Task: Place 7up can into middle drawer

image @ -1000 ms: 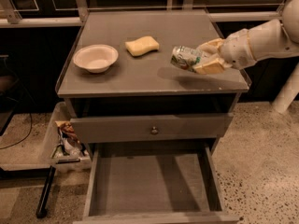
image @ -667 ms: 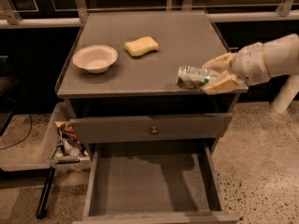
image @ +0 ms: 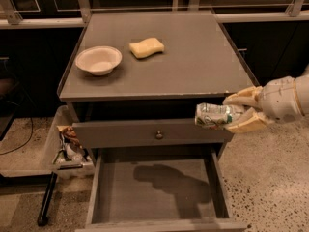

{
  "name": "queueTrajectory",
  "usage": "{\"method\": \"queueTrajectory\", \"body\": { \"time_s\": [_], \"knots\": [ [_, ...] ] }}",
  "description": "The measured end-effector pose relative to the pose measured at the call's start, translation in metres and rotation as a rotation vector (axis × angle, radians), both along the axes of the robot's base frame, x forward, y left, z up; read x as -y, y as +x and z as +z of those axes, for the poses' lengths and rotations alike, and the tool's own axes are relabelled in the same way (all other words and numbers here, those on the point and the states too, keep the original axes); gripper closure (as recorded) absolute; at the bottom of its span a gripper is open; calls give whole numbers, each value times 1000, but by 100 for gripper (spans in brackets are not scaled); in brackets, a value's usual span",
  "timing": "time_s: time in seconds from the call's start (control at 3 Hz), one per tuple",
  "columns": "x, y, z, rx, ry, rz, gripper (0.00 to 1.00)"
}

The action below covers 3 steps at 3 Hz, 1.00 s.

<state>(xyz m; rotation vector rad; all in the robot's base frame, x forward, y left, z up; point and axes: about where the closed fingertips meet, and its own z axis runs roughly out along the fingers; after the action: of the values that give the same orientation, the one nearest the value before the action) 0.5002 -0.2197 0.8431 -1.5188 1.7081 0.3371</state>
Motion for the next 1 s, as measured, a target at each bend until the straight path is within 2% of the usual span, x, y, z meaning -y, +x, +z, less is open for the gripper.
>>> {"method": "queueTrajectory", "body": {
  "time_s": [0.67, 1.0],
  "knots": [
    [0, -4, -12, -15, -21, -5, 100],
    [-6, 2, -63, -82, -62, -23, 100]
  ]
}}
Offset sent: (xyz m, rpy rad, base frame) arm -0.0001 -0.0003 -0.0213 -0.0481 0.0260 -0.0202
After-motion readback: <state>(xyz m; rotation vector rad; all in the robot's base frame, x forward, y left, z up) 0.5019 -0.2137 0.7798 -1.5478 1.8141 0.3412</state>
